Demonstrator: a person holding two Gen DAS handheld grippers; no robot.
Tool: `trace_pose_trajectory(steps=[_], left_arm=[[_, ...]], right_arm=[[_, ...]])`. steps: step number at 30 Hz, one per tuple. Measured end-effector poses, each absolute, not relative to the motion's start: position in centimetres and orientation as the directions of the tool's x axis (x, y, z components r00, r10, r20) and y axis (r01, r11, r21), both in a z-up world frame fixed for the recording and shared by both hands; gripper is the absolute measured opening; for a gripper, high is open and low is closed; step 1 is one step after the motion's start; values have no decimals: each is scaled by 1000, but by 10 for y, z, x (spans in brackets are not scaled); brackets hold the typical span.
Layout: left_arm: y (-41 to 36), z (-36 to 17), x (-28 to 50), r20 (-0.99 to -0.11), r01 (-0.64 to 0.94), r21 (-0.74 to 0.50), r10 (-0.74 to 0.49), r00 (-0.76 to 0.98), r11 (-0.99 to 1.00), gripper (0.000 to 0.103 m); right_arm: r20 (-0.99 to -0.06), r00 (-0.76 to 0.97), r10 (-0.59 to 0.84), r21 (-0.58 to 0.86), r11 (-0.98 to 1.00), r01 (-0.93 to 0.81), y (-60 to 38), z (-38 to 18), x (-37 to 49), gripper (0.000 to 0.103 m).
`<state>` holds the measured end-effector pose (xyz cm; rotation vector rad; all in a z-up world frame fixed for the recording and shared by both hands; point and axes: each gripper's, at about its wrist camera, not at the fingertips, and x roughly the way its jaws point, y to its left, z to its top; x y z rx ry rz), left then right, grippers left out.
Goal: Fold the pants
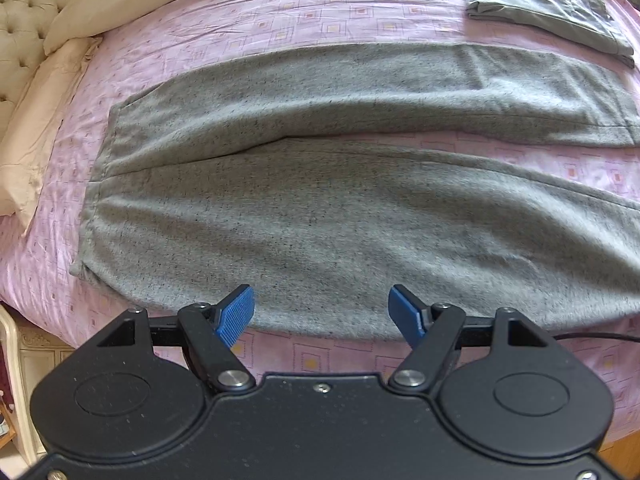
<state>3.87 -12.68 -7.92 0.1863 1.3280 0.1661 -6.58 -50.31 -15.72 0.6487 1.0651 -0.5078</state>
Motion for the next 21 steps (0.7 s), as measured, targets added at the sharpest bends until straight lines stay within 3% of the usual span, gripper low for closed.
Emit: trace_pose_trajectory(steps=[4, 9, 12, 21], left_arm=[[-118, -89, 36, -943, 9, 254, 245, 227, 967, 75], [-102, -96, 31, -946, -25, 250, 250, 209, 968, 75], [-99, -99, 28, -953, -48, 232, 237, 190, 972, 75], [-96, -90, 19, -950, -78, 229, 240, 200, 970, 76]], right_arm=[[-947, 316, -50, 199, 683, 703, -508, -188, -66, 12], [-910, 354, -217, 121, 676, 726, -513, -155, -78, 17], [-866, 490, -101, 234, 783, 576, -520, -147, -63, 20], [-902, 431, 32, 230, 880, 415, -539, -195, 20, 20]])
